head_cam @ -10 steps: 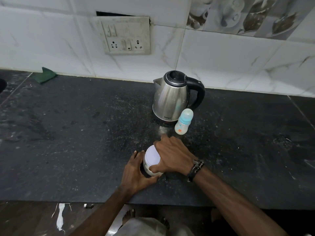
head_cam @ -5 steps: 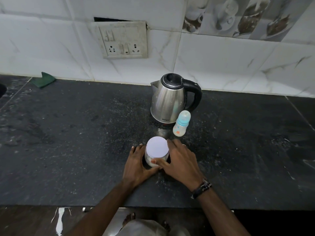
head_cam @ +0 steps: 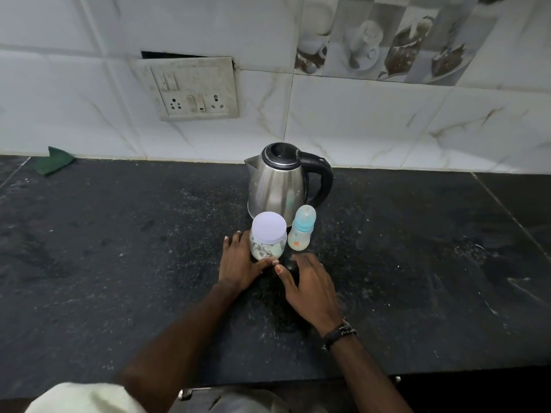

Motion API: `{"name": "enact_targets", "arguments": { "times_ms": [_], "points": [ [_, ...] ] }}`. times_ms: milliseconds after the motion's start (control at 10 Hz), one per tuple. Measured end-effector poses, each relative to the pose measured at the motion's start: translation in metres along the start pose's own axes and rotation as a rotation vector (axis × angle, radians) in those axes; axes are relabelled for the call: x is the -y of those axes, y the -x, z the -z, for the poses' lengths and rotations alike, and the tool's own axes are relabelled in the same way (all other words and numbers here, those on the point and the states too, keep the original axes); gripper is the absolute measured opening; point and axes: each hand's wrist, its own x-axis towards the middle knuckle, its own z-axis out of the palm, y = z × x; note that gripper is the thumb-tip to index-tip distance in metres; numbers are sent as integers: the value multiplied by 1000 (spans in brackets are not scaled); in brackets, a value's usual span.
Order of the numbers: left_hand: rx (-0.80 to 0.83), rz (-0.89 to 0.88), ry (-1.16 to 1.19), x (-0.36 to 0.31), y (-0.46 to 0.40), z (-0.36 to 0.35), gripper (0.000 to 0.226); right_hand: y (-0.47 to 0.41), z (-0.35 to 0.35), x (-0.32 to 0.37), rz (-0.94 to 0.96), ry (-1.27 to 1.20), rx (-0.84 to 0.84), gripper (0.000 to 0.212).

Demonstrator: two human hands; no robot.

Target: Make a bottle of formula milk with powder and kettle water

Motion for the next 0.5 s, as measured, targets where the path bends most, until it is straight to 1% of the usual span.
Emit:
{"name": "enact_targets", "arguments": {
  "times_ms": [200, 300, 400, 500],
  "points": [
    [21, 7, -2, 0, -3, -1, 96, -6, -11, -1, -27, -18, -13, 45],
    [40, 1, -6, -1, -3, 1, 96, -7, -17, -1, -15, -16, -68, 40],
    [27, -9, 31, 2, -1, -2, 111, -9, -28, -6, -16, 7, -212, 41],
    [-1, -46, -21, 5, 8, -3, 115, -17, -36, -12, -36, 93, -261, 61]
  ]
}}
